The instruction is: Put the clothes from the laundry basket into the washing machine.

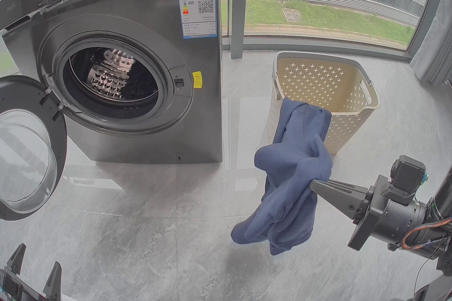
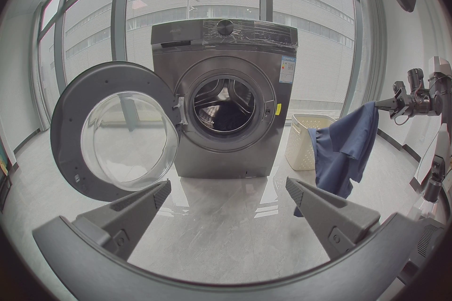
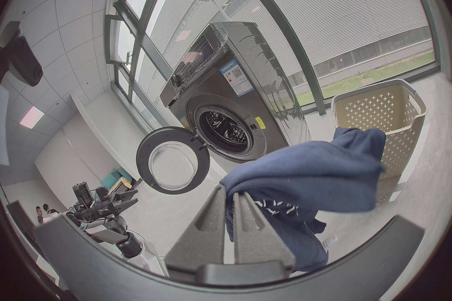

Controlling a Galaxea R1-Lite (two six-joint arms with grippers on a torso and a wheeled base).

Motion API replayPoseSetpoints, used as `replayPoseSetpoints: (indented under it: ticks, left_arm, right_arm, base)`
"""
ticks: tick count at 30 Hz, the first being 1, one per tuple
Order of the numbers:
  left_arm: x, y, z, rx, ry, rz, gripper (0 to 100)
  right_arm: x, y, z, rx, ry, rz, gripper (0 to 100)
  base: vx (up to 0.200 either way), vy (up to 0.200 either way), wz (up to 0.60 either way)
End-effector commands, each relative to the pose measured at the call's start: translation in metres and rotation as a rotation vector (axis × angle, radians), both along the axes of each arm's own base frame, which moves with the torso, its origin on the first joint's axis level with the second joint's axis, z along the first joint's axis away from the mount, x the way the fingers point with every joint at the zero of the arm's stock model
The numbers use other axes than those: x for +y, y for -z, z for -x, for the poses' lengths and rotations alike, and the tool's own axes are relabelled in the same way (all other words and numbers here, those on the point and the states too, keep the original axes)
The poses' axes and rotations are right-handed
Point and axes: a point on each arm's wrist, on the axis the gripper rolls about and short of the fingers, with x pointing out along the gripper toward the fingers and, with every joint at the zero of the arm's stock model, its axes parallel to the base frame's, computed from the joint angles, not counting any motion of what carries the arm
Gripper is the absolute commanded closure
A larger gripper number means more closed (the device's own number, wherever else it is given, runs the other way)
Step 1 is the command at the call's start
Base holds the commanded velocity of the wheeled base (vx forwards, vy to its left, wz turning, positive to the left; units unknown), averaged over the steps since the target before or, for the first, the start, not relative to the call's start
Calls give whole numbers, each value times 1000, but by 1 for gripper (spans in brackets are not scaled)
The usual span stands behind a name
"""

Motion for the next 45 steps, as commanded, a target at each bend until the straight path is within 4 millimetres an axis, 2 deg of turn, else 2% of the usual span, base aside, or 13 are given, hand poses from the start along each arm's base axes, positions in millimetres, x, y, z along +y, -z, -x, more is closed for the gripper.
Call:
replayPoseSetpoints:
  ticks: [1,10,22,37,45]
  left_arm:
    - [0,4,0,-2,1,0,0]
    - [0,5,0,0,2,0,0]
    - [0,5,0,0,2,0,0]
    - [0,5,0,0,2,0,0]
    - [0,5,0,0,1,-2,0]
  right_arm:
    - [0,0,0,0,-1,0,100]
    - [3,-7,-7,-16,21,-19,100]
    - [11,-4,-17,-25,34,-33,100]
    - [10,-4,-16,-29,40,-38,100]
    - [10,-4,-17,-28,54,-33,100]
  base:
    - [0,0,0]
    - [0,0,0]
    - [0,200,0]
    - [0,0,0]
    - [0,200,0]
